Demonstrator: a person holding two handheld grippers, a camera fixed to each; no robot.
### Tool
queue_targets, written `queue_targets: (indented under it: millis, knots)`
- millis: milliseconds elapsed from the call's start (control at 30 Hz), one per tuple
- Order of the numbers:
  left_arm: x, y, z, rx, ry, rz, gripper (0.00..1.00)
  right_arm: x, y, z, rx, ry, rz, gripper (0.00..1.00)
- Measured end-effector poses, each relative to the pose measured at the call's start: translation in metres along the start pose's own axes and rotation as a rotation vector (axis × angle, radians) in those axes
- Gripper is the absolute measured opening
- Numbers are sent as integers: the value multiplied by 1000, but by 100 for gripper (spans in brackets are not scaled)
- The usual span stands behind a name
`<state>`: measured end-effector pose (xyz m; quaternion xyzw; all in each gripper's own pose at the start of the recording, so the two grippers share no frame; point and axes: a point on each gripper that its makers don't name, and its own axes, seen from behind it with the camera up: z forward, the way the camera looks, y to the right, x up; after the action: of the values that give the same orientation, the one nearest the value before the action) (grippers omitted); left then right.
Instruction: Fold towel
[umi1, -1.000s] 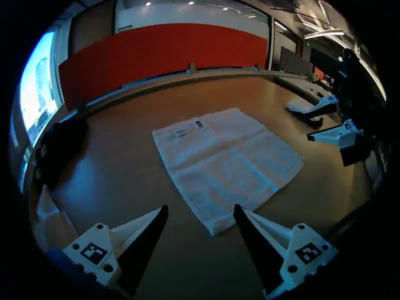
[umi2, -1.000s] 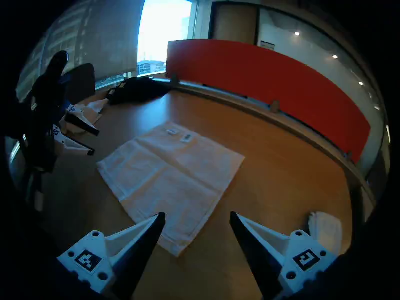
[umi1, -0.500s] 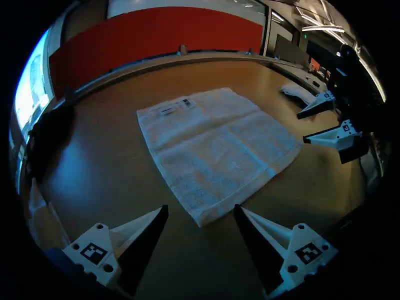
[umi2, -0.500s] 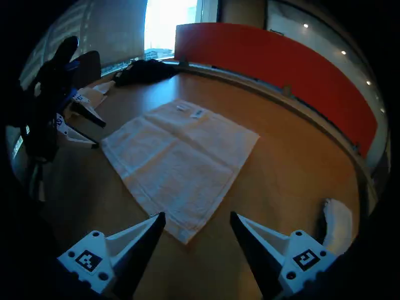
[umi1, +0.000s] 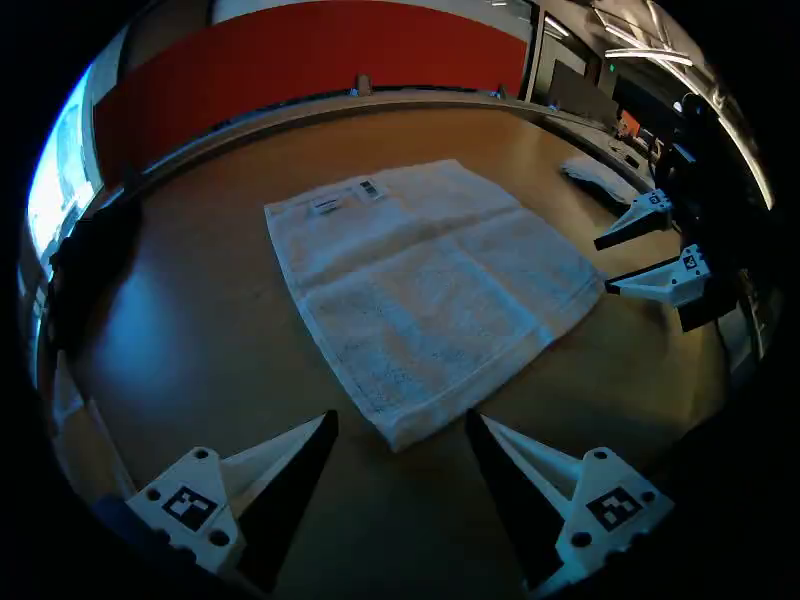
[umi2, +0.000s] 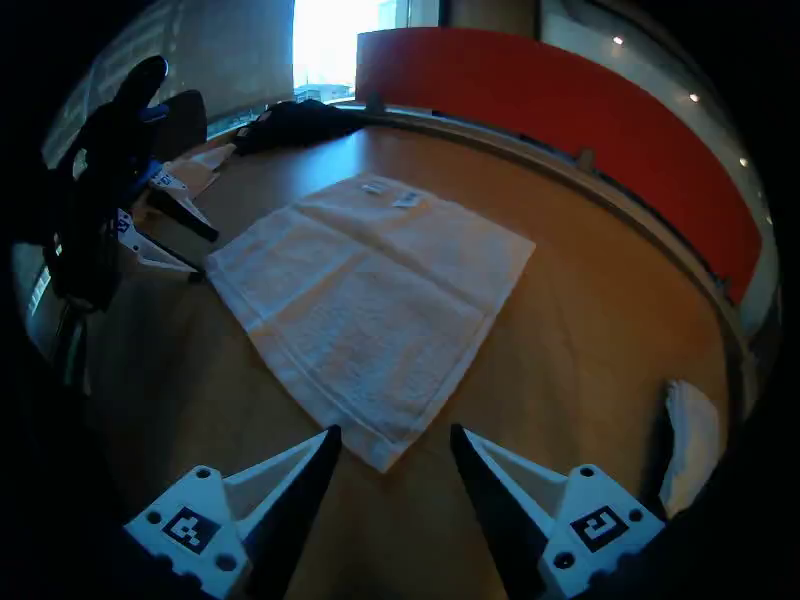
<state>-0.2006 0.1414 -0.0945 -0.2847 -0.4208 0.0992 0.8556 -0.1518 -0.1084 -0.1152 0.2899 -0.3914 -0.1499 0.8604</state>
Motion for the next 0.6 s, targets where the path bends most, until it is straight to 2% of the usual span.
queue_targets:
  millis: [233,400,600]
  knots:
    - [-7,2,4,2,-19,11,81,-6,-2,1,15,-17,9,70]
    - [-8,2,4,10,-24,22,79,-11,-7,3,33,-32,4,65]
    - [-8,1,4,13,-29,21,78,-10,-5,4,34,-29,21,65]
